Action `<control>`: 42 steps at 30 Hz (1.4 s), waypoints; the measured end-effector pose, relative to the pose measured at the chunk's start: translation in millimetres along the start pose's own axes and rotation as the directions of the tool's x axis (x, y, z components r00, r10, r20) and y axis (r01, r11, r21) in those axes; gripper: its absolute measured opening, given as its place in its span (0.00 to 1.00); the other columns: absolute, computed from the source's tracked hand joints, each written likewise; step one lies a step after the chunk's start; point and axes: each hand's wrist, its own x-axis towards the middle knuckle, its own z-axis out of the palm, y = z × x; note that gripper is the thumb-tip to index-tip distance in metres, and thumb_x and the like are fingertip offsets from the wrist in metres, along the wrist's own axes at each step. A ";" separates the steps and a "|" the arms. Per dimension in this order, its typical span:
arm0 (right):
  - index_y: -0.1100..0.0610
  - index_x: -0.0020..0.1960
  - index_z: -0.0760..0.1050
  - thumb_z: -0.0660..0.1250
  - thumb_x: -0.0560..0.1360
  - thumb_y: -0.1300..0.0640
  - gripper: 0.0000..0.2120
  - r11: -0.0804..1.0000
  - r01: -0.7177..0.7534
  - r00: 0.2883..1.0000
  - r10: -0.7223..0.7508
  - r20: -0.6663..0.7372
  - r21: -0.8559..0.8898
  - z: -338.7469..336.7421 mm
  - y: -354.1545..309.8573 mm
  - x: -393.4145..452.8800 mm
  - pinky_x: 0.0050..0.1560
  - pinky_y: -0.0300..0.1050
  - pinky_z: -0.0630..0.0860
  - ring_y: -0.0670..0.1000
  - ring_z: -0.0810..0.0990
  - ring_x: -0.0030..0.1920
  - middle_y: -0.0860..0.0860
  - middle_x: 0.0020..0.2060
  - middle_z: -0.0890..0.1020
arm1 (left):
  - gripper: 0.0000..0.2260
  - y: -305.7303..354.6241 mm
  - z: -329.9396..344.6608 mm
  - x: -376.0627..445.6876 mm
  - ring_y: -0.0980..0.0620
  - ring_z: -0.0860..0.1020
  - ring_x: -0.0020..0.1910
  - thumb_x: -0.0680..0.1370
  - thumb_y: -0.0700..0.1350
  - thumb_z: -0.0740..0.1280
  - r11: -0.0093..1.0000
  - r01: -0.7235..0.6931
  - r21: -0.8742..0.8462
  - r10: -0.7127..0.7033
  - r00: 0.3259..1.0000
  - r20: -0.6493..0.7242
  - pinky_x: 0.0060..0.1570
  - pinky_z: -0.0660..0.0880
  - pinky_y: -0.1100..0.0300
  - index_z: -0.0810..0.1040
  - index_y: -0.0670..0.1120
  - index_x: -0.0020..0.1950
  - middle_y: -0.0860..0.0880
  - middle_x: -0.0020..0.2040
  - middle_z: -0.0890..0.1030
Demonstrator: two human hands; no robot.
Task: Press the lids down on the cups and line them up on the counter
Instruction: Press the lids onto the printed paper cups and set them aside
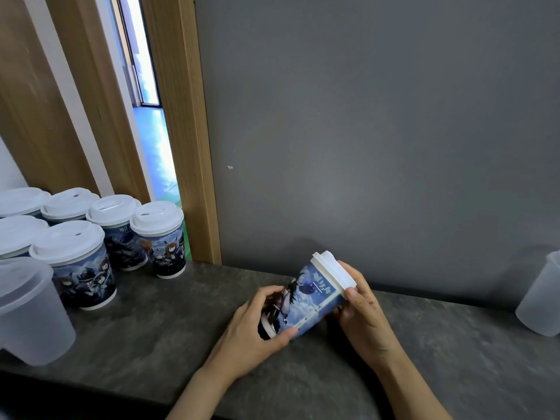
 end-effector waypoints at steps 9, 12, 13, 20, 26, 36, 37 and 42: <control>0.54 0.68 0.75 0.80 0.65 0.45 0.35 0.999 0.009 1.000 -0.008 -0.024 0.034 1.8 -1.2 0.7 0.60 0.52 0.77 0.56 0.79 0.61 0.58 0.64 0.78 | 0.23 3.5 1.5 -1.4 0.63 0.72 0.63 0.75 0.63 0.66 0.992 -0.108 0.068 0.111 0.993 -0.039 0.60 0.72 0.62 0.65 0.62 0.68 0.65 0.63 0.69; 0.52 0.67 0.76 0.81 0.64 0.44 0.34 0.998 -0.011 0.999 0.013 -0.036 0.055 1.0 -2.9 0.1 0.60 0.52 0.77 0.57 0.79 0.61 0.57 0.64 0.79 | 0.20 2.9 1.6 -0.8 0.62 0.72 0.65 0.79 0.60 0.60 0.994 -0.101 0.034 0.101 0.995 -0.003 0.63 0.72 0.58 0.64 0.63 0.71 0.64 0.66 0.71; 0.52 0.67 0.76 0.80 0.64 0.44 0.35 0.999 -0.017 0.999 0.019 -0.033 0.049 0.7 -3.2 -0.3 0.61 0.53 0.76 0.57 0.79 0.61 0.58 0.64 0.79 | 0.21 1.8 1.5 -0.5 0.62 0.72 0.65 0.79 0.61 0.60 0.997 -0.076 0.014 0.076 0.997 0.029 0.63 0.72 0.57 0.62 0.65 0.72 0.63 0.66 0.72; 0.52 0.69 0.74 0.76 0.67 0.47 0.32 1.000 -0.025 1.000 0.025 -0.015 0.013 -0.1 -3.2 -1.2 0.65 0.60 0.70 0.59 0.77 0.63 0.59 0.66 0.77 | 0.25 -3.3 1.5 1.3 0.65 0.72 0.65 0.75 0.66 0.64 0.999 -0.020 -0.026 0.021 0.998 0.052 0.64 0.71 0.56 0.64 0.67 0.70 0.67 0.65 0.73; 0.57 0.70 0.72 0.81 0.63 0.47 0.40 0.998 -0.029 1.000 0.029 0.010 0.047 2.5 -1.2 -0.7 0.65 0.58 0.67 0.59 0.74 0.65 0.61 0.68 0.75 | 0.32 1.8 1.4 -1.1 0.62 0.72 0.62 0.67 0.65 0.73 0.982 -0.114 0.150 0.127 0.989 -0.077 0.61 0.73 0.60 0.64 0.64 0.68 0.65 0.62 0.68; 0.58 0.71 0.71 0.81 0.62 0.47 0.41 0.998 -0.039 0.999 0.039 -0.001 0.050 0.7 -3.1 -2.5 0.65 0.61 0.66 0.61 0.73 0.65 0.64 0.70 0.71 | 0.28 -1.0 3.1 -2.1 0.64 0.69 0.61 0.75 0.73 0.47 0.976 -0.050 0.211 0.060 0.997 -0.041 0.61 0.69 0.64 0.55 0.67 0.73 0.65 0.65 0.70; 0.57 0.71 0.70 0.81 0.62 0.46 0.42 0.998 -0.039 0.999 0.039 0.003 0.042 0.9 -4.0 -2.6 0.66 0.61 0.66 0.61 0.73 0.66 0.63 0.70 0.72 | 0.29 -1.9 2.7 -2.2 0.64 0.69 0.60 0.74 0.74 0.47 0.977 -0.041 0.211 0.045 0.999 -0.016 0.60 0.69 0.64 0.56 0.67 0.73 0.65 0.63 0.71; 0.53 0.74 0.68 0.80 0.63 0.45 0.43 0.999 -0.043 0.999 0.043 0.026 0.031 2.9 -5.5 -2.0 0.70 0.60 0.66 0.60 0.73 0.69 0.58 0.71 0.73 | 0.28 2.2 0.8 -2.1 0.66 0.69 0.62 0.72 0.72 0.60 0.982 -0.066 0.176 0.071 0.997 -0.019 0.62 0.70 0.62 0.61 0.65 0.69 0.70 0.62 0.68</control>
